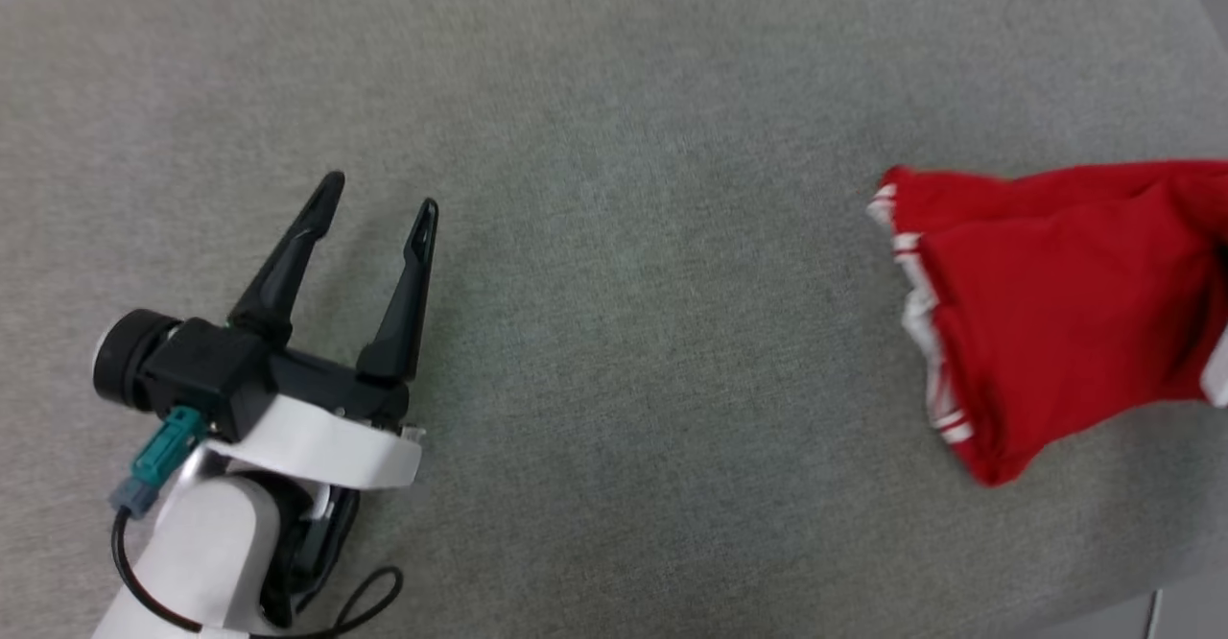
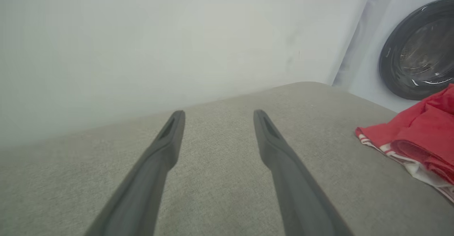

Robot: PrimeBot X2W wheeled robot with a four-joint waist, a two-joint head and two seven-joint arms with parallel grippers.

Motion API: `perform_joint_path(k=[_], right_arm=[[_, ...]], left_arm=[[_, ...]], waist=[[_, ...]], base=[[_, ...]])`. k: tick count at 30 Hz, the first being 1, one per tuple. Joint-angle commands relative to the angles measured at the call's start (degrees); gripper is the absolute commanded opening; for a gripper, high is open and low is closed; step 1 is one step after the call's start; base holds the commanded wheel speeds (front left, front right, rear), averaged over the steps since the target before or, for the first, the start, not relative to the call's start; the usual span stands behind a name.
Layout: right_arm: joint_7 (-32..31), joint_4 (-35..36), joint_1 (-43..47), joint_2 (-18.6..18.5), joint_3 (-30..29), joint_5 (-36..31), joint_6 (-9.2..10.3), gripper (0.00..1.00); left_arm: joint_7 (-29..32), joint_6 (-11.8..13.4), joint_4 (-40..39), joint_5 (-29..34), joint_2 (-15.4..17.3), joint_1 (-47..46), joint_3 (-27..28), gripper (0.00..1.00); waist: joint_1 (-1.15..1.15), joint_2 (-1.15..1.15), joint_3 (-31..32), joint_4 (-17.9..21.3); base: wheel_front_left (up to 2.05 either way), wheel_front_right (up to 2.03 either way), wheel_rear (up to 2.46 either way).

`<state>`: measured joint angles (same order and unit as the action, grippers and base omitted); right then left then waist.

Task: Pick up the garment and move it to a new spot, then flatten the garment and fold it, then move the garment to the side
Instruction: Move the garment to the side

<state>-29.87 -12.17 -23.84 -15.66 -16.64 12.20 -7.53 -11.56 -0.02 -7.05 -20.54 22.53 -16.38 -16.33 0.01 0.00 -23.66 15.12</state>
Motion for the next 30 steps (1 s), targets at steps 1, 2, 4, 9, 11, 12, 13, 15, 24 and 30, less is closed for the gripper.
perform_joint_path(k=[1,2,4,9,11,12,13,15,24,30], right_arm=[[0.58,-0.34,-1.33,-0.49,-0.93,-0.80,0.09,0.00],[0.76,-1.09,-2.34,-0.90,-2.39,-2.15,0.08,0.00],[1.71,-2.12,-4.47,-1.12,-5.65,-4.31,0.09,0.00],[5.02,-4.88,-8.82,-1.65,-12.51,-9.71,0.09,0.00],[6.58,-6.28,-10.66,-0.77,-14.64,-10.30,0.09,0.00],[7.19,-7.10,-11.19,-0.41,-15.27,-10.99,0.08,0.00],[7.74,-7.92,-11.52,-0.08,-15.89,-11.67,0.08,0.00],[9.35,-9.30,-12.43,0.70,-16.87,-12.88,0.08,0.00],[20.32,-12.02,-13.72,3.18,-20.52,-18.10,0.08,1.00],[27.93,-9.39,-9.85,4.16,-19.46,-18.21,0.07,1.00]], left_arm=[[0.16,-0.25,-0.44,0.26,0.13,-1.10,-0.03,1.00],[0.25,-0.42,-0.85,0.39,0.29,-1.70,-0.16,1.00],[0.61,-0.71,-1.66,0.70,0.52,-2.95,-0.46,1.00],[1.10,-1.51,-2.90,0.92,1.02,-5.51,-0.90,1.00],[1.32,-1.95,-2.92,0.75,1.20,-6.24,-1.05,1.00],[1.35,-1.98,-2.96,0.78,1.33,-6.62,-1.07,1.00],[1.42,-2.12,-3.00,0.81,1.46,-6.92,-1.13,1.00],[1.43,-2.38,-3.03,0.96,1.51,-7.37,-1.34,1.00],[0.61,-2.45,-1.66,0.72,0.98,-7.57,-2.37,1.00],[-1.06,-1.54,1.07,0.07,-0.83,-5.59,-2.72,1.00]], waist=[[-0.01,0.00,-3.80,0.74],[-0.01,0.00,-4.60,0.54],[-0.01,0.00,-6.17,0.12],[-0.01,0.00,-9.51,-0.79],[-0.01,0.00,-10.54,-1.10],[-0.01,0.00,-10.94,-1.21],[-0.01,0.00,-11.36,-1.34],[-0.01,0.00,-11.90,-1.55],[-0.01,0.00,-10.19,-2.43],[-0.01,0.00,-4.80,-4.08]], base=[[0.00,0.00,0.00],[0.00,0.00,0.00],[0.00,0.00,0.00],[0.00,0.00,0.00],[0.00,0.00,0.00],[0.00,0.00,0.00],[0.00,0.00,0.00],[0.00,0.00,0.00],[0.00,0.00,0.00],[0.00,0.00,0.00]])
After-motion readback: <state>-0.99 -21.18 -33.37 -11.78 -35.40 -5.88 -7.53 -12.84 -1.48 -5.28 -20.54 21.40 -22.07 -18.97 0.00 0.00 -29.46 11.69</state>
